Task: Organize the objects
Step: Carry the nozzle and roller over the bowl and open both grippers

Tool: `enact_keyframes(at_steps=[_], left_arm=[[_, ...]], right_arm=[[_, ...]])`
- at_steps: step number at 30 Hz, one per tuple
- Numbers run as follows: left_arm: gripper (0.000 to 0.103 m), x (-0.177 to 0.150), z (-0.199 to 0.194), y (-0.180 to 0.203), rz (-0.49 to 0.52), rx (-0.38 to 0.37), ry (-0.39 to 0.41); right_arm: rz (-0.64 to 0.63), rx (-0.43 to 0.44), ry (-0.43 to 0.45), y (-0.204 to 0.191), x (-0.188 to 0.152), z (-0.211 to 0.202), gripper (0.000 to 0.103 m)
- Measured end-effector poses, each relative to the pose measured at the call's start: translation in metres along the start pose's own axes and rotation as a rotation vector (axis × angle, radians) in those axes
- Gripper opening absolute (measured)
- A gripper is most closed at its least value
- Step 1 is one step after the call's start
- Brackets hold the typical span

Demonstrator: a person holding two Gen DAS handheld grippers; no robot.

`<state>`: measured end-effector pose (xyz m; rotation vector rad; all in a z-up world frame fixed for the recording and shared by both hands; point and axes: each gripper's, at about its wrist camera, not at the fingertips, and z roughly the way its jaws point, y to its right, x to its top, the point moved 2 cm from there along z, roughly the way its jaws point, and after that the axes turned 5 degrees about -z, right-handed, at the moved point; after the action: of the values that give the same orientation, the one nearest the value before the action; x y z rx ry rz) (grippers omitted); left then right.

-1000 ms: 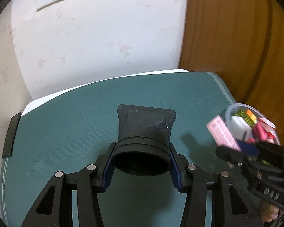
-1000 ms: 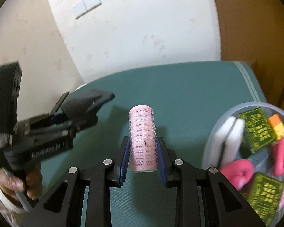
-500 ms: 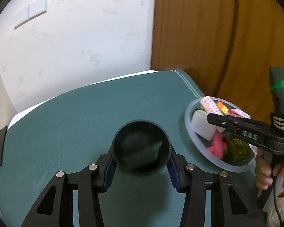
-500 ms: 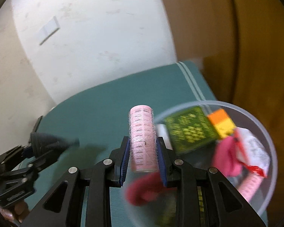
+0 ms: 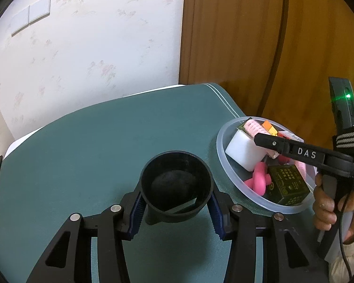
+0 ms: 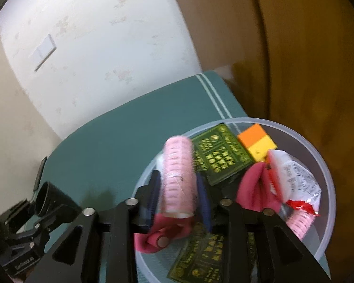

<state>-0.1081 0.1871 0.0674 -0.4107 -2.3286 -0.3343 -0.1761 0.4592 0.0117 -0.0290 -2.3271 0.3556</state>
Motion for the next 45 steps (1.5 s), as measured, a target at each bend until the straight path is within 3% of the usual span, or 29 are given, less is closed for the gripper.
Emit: enact_keyframes(at_steps=[5,10,16,33,40,45], left_arm=[[0.051,0.000,-0.006,0.005,0.011,-0.016,0.012],[0.051,0.005,-0.010,0.023,0.030,-0.059,0.021],[0.051,0.012,-0.010,0.051,0.064,-0.130,0.020],[0.051,0.035,0.024,0.117,0.173,-0.226,-0.016],[0.077,0.039,0.046,0.116,0.158,-0.232,-0.029],[0.079,0.038,0.045,0.110,0.141,-0.210,-0.026]], right_arm=[[0.054,-0.032,0.030,0.011,0.002,-0.006,0.050],[0.064,-0.100,0.071,0.016,0.006,-0.015,0.050],[0.103,-0.092,0.092,0.022,0.009,-0.023,0.050],[0.185,-0.091,0.150,0.037,0.015,-0.044,0.051],[0.210,-0.153,0.195,0.048,0.017,-0.054,0.051],[0.212,-0.156,0.202,0.050,0.017,-0.053,0.051]])
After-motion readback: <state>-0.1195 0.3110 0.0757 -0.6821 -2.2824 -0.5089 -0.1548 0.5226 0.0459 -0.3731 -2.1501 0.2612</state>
